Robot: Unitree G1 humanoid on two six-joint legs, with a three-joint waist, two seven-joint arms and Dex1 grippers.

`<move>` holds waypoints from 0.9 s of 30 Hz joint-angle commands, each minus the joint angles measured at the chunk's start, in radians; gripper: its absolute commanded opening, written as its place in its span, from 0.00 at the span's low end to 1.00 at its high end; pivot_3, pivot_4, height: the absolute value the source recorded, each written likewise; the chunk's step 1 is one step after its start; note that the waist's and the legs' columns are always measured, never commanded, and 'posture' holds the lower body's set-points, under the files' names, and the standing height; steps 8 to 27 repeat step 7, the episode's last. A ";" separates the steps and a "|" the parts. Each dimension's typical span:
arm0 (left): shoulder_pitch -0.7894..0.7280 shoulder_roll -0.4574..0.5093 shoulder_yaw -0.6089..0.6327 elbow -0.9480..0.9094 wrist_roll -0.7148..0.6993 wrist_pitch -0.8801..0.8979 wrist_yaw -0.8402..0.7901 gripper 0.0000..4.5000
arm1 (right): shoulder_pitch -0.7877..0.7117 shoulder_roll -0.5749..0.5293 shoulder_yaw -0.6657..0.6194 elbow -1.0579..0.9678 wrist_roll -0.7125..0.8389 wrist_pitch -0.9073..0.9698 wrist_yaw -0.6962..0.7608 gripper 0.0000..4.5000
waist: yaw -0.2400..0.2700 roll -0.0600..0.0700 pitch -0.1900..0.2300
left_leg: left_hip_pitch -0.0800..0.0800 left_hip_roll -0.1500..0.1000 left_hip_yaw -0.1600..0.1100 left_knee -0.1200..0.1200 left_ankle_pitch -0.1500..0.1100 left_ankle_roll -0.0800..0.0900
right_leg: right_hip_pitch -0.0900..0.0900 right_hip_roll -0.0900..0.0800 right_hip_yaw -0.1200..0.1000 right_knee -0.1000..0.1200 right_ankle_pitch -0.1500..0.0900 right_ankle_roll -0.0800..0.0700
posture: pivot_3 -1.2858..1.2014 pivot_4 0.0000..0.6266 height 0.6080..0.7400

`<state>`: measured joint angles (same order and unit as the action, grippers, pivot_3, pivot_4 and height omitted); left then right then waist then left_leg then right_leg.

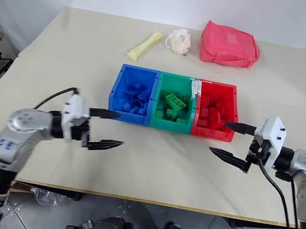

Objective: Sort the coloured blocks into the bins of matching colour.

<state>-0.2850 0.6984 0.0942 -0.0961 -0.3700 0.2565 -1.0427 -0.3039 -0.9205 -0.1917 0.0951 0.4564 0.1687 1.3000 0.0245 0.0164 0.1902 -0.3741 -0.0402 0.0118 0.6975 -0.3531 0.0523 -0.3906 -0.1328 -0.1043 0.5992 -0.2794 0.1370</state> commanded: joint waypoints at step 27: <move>0.081 0.068 0.170 0.067 -0.041 -0.070 -0.012 0.99 | -0.013 -0.046 -0.019 0.158 -0.050 -0.131 0.089 1.00 | 0.000 0.000 0.000 | 0.000 0.000 0.000 0.001 0.000 0.000 | 0.000 -0.001 0.000 0.000 0.000 0.000 | 0.52 0.24 1.00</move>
